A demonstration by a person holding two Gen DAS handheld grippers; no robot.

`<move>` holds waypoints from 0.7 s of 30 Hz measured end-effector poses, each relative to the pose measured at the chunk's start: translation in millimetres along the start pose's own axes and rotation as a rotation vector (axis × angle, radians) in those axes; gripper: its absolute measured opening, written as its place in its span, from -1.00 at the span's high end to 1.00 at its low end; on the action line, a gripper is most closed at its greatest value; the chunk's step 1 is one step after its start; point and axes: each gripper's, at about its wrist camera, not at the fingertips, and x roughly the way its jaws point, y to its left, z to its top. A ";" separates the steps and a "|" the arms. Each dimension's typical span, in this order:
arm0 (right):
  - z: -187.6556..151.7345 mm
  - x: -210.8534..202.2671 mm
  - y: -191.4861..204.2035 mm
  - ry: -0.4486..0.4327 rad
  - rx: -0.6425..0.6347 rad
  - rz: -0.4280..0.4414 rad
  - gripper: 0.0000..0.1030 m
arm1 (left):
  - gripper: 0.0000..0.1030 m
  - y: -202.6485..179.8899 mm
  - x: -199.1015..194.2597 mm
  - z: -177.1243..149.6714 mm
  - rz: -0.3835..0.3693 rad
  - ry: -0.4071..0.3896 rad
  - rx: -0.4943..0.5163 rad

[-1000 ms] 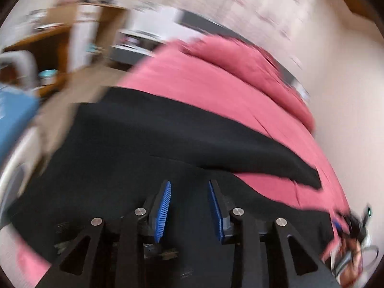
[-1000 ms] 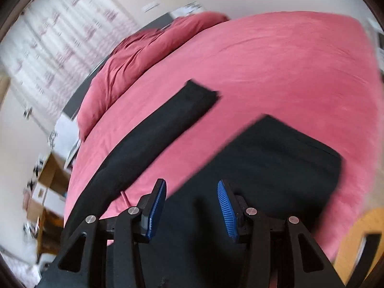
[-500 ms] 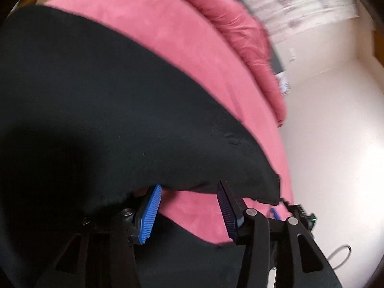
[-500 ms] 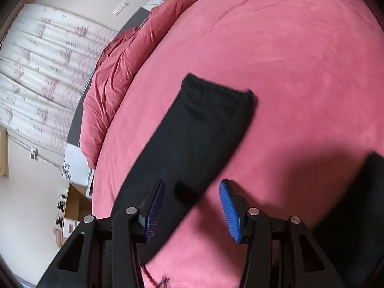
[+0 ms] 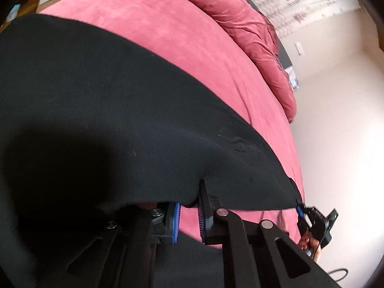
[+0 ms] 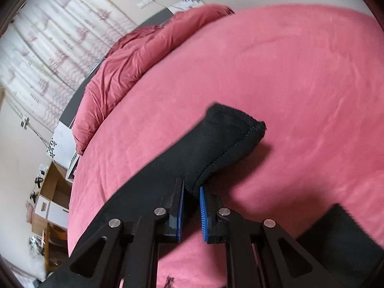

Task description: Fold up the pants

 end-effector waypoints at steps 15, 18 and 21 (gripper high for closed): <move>-40.0 1.2 -61.3 0.052 0.091 -0.087 0.61 | 0.38 20.2 -5.1 -34.7 -0.018 0.058 0.000; -45.1 -10.1 -48.5 0.037 -0.007 -0.161 0.49 | 0.35 20.2 -20.1 -52.6 -0.002 0.055 0.094; -59.9 -34.2 -29.3 0.003 -0.106 -0.256 0.46 | 0.35 20.1 -39.7 -74.3 0.032 0.027 0.224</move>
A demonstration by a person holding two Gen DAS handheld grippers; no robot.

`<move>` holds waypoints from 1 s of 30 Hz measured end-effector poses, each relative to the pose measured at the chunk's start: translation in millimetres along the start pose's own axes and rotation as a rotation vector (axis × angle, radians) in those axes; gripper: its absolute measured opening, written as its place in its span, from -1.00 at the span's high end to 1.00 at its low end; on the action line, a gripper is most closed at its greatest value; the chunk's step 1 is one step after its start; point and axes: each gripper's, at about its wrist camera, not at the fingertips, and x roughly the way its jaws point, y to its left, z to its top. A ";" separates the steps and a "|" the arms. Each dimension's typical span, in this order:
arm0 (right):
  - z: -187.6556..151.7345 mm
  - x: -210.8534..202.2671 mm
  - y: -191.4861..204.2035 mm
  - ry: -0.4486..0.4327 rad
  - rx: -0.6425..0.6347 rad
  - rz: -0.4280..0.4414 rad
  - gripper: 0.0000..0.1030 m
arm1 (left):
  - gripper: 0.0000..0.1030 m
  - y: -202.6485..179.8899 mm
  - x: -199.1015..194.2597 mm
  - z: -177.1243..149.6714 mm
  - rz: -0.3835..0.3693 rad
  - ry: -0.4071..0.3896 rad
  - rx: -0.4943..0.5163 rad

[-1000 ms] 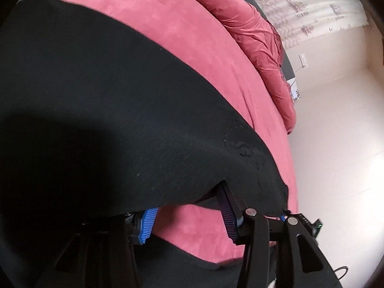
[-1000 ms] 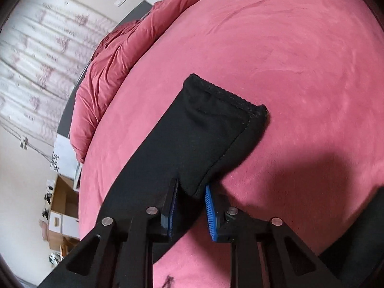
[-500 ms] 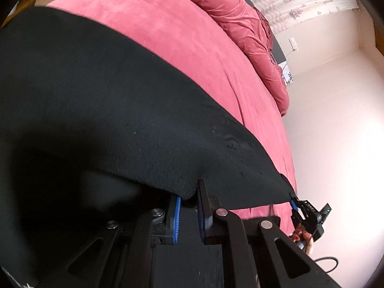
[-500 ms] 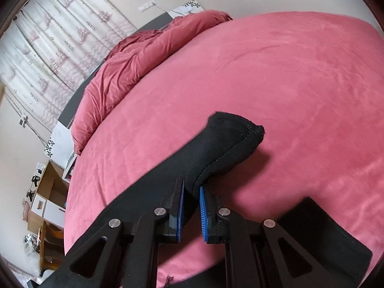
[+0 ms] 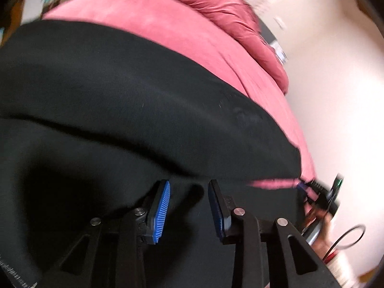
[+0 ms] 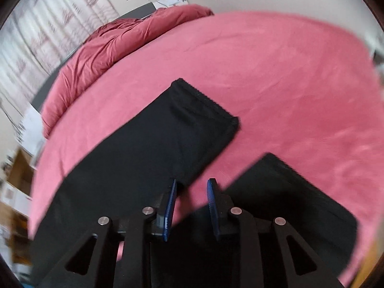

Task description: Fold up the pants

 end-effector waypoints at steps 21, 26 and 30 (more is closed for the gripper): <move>-103.6 9.3 159.1 0.064 -0.506 0.113 0.18 | -0.03 122.2 -111.9 85.2 0.119 -0.181 -0.183; -109.6 4.6 149.0 0.028 -0.480 0.153 0.17 | -0.04 171.4 -136.0 137.7 0.215 -0.259 -0.245; -114.8 -3.0 140.4 0.008 -0.484 0.152 0.17 | -0.13 195.5 -122.1 180.7 0.346 -0.256 -0.241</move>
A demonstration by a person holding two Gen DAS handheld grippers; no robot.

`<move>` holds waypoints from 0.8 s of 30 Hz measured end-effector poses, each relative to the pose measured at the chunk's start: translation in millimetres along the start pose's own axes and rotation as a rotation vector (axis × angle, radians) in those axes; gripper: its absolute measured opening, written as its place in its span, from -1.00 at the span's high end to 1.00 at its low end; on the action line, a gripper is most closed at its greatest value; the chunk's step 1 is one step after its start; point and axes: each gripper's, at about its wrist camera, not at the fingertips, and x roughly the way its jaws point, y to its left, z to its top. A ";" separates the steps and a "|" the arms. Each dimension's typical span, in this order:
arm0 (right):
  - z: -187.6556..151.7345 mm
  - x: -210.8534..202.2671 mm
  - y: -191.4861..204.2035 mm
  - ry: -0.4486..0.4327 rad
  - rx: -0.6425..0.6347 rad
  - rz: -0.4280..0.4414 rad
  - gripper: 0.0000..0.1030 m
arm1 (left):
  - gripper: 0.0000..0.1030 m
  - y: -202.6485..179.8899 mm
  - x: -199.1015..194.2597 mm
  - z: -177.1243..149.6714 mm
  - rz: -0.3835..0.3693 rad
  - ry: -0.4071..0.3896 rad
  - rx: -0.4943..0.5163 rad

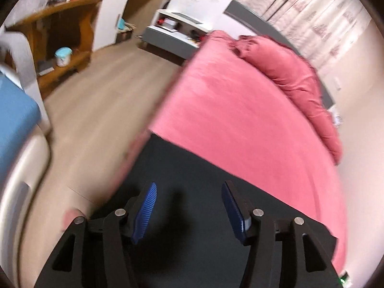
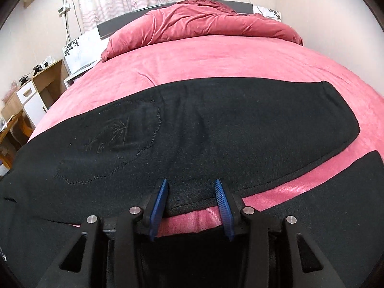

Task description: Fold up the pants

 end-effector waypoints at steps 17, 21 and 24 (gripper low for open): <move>4.8 7.0 5.6 -0.008 0.003 0.010 0.15 | 0.32 22.5 112.4 46.9 -0.053 0.111 -0.204; 5.4 6.8 6.1 -0.008 0.001 0.009 0.15 | 0.83 20.6 101.4 41.8 -0.051 0.071 -0.181; 6.2 7.7 6.2 -0.003 0.002 0.010 0.15 | 0.86 18.3 77.4 39.2 -0.099 0.004 -0.182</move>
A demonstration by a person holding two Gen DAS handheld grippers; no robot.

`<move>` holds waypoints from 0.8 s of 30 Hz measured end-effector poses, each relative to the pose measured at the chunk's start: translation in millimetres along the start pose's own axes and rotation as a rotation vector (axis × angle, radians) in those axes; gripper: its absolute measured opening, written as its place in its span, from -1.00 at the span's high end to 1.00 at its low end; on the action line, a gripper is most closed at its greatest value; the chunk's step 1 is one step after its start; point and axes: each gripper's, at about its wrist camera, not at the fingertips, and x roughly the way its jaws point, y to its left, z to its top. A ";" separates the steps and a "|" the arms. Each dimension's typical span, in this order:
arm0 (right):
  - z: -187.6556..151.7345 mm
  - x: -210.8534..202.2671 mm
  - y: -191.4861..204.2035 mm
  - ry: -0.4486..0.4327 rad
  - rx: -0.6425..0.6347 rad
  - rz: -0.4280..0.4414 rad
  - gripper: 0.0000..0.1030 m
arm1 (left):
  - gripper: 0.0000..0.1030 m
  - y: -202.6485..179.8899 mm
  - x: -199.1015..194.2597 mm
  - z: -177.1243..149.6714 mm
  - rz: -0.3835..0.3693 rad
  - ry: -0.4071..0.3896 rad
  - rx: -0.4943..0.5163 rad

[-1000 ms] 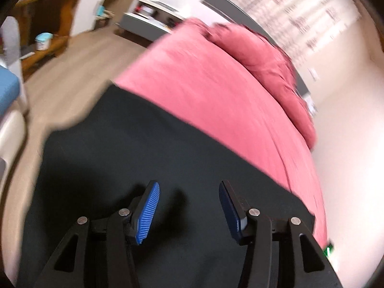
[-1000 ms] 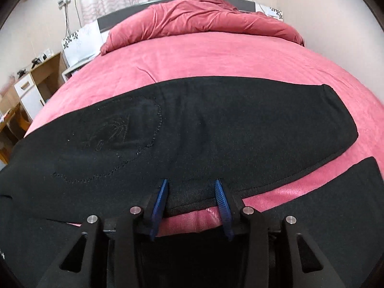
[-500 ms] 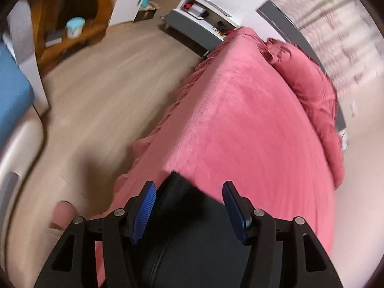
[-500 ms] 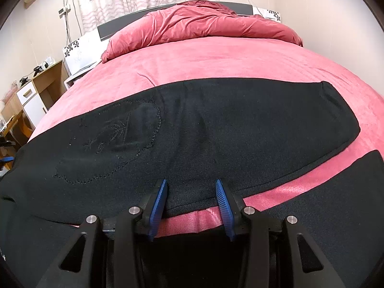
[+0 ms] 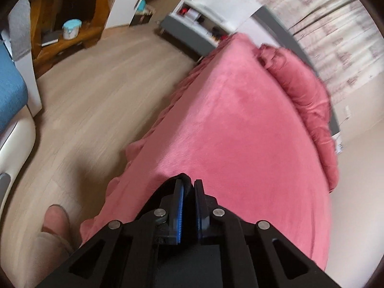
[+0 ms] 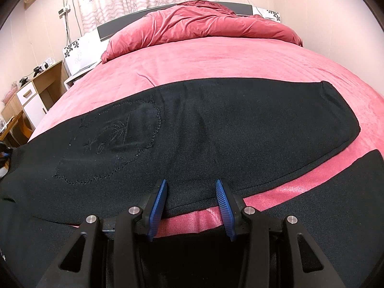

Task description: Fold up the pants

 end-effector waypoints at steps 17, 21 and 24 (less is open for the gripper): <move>51.4 -11.0 1.6 0.094 0.324 0.147 -0.15 | 0.89 6.2 -192.0 -83.7 -0.551 -0.091 0.001; 69.7 -10.9 17.0 0.112 0.419 0.240 -0.21 | 0.89 33.5 -217.9 -125.0 -0.600 -0.075 -0.034; 81.8 -5.0 30.5 0.154 0.493 0.306 -0.24 | 0.89 56.7 -225.8 -153.4 -0.595 -0.045 -0.072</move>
